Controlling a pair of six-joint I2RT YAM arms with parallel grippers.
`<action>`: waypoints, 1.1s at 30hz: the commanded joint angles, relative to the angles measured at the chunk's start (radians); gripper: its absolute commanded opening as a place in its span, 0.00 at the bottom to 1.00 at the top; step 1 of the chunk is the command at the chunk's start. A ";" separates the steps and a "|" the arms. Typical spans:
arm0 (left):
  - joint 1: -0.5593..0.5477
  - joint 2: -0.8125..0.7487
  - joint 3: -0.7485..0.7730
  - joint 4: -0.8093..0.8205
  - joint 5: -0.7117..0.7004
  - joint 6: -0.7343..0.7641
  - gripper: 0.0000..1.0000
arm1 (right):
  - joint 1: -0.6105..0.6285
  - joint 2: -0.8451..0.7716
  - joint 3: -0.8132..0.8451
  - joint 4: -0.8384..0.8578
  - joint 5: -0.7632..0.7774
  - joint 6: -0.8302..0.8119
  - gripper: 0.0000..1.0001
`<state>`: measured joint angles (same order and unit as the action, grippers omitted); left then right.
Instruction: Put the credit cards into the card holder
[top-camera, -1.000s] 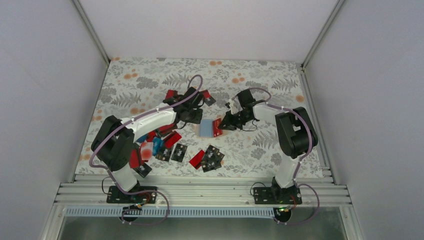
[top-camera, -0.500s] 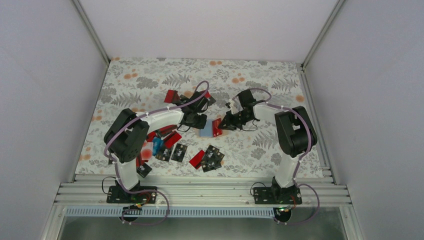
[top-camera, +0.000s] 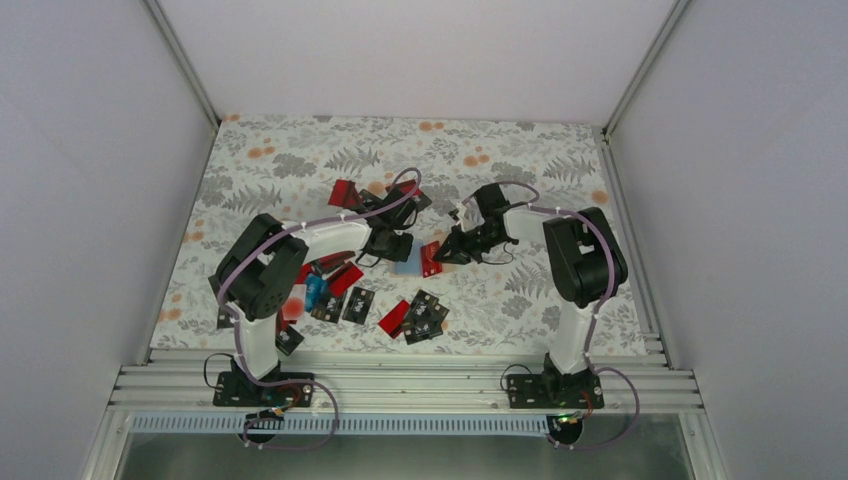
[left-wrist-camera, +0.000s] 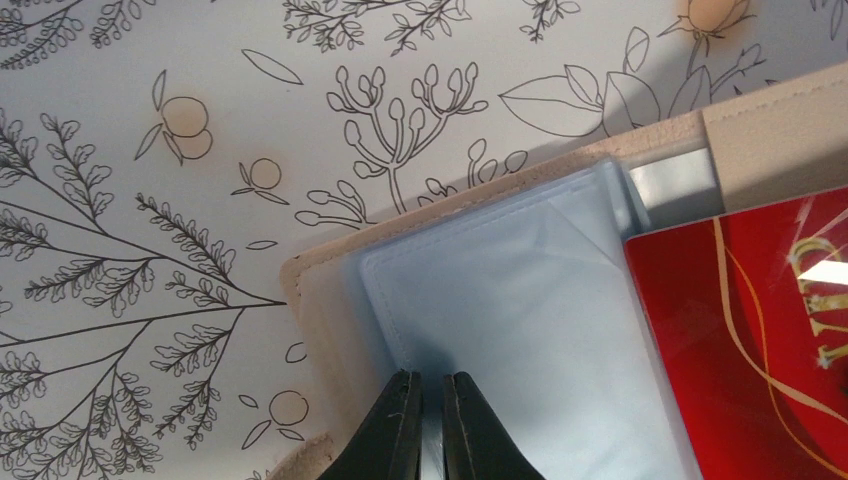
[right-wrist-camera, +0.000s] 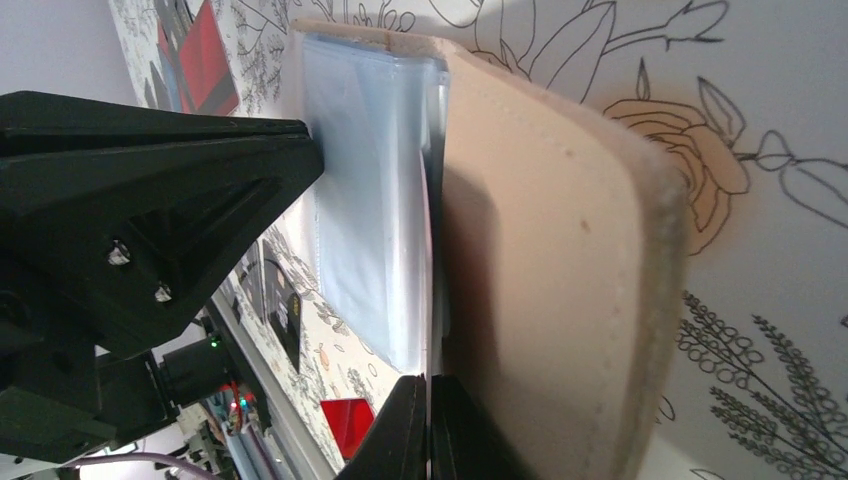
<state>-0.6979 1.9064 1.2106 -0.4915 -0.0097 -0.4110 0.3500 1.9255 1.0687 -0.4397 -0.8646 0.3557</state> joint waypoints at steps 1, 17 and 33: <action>-0.001 0.005 -0.044 0.024 -0.018 0.005 0.05 | -0.005 0.034 0.020 0.008 -0.051 0.010 0.04; 0.002 -0.007 -0.079 0.042 -0.038 0.015 0.04 | -0.010 0.033 0.032 0.031 -0.097 0.019 0.04; 0.002 0.002 -0.075 0.043 -0.035 0.014 0.03 | -0.018 0.011 0.028 0.081 -0.035 0.030 0.04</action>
<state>-0.6979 1.8839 1.1591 -0.4244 -0.0296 -0.4065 0.3370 1.9530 1.0798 -0.3969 -0.9112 0.3782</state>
